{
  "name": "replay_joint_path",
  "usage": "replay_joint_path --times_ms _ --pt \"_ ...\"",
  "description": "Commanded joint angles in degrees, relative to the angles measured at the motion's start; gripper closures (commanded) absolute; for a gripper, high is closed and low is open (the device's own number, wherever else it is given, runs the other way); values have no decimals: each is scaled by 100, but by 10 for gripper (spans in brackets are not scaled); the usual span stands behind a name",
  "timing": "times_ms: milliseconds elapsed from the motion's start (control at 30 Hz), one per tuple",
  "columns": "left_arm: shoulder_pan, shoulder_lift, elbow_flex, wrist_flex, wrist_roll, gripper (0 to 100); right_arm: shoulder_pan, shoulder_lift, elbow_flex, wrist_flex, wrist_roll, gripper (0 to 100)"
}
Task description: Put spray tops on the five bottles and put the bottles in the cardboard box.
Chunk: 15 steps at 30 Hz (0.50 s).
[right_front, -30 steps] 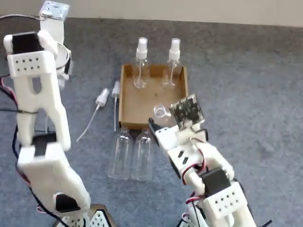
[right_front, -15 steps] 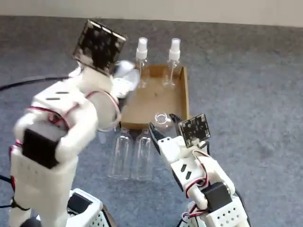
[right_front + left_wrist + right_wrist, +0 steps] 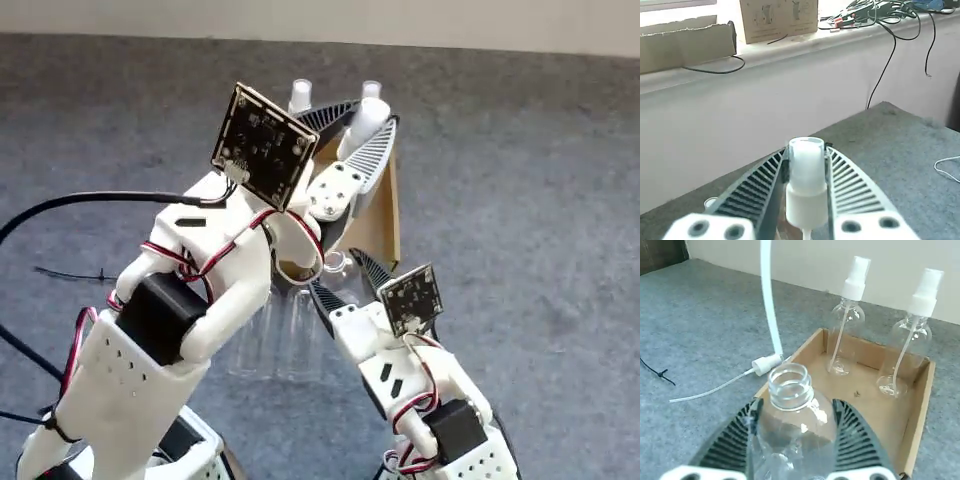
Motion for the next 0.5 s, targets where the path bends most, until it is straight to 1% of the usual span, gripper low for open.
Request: replay_joint_path --times_ms 0,200,367,467 --pt "66 163 -57 -176 62 995 -48 -75 -66 -180 -35 995" --pt "75 497 -13 -149 70 995 -31 -75 -66 -180 -35 995" --pt "75 497 -13 -141 70 995 -31 -75 -66 -180 -35 995" --pt "75 497 171 0 70 995 -31 -84 -66 -180 -35 995"
